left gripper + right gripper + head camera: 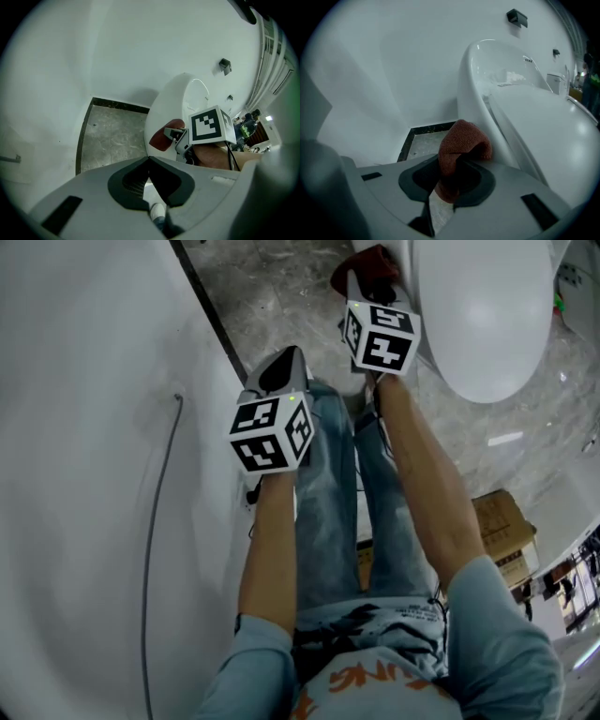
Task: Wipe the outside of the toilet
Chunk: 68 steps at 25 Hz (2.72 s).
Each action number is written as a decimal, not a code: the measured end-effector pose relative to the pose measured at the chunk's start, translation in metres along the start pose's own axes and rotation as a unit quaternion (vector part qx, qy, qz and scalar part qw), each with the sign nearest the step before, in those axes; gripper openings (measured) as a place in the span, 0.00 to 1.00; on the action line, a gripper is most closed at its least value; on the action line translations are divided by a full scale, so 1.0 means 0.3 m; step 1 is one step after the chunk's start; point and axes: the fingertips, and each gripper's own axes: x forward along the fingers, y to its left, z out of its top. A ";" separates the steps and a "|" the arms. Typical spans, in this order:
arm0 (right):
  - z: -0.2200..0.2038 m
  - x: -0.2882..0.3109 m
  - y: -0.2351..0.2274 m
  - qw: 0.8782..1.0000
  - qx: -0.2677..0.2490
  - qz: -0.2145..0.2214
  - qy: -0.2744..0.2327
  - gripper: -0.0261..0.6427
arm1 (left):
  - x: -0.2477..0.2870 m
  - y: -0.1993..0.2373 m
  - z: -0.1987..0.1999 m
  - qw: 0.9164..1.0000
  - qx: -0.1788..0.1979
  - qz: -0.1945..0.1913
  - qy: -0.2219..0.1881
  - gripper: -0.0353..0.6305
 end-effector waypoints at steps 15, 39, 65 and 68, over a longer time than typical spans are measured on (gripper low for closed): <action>-0.152 -0.129 -0.161 0.985 0.158 -0.074 0.004 0.15 | 0.010 -0.044 -0.062 1.000 0.008 -0.005 0.008 0.04; -0.438 -0.370 -0.294 0.980 0.177 -0.071 0.048 0.15 | 0.022 -0.244 -0.252 0.998 0.054 -0.012 0.015 0.04; -0.532 -0.523 -0.166 0.993 0.095 0.017 0.072 0.15 | 0.025 -0.220 -0.364 1.000 0.008 0.016 -0.005 0.04; -0.484 -0.469 -0.102 0.992 0.097 0.028 0.070 0.15 | 0.019 -0.185 -0.328 1.000 0.008 0.016 -0.001 0.04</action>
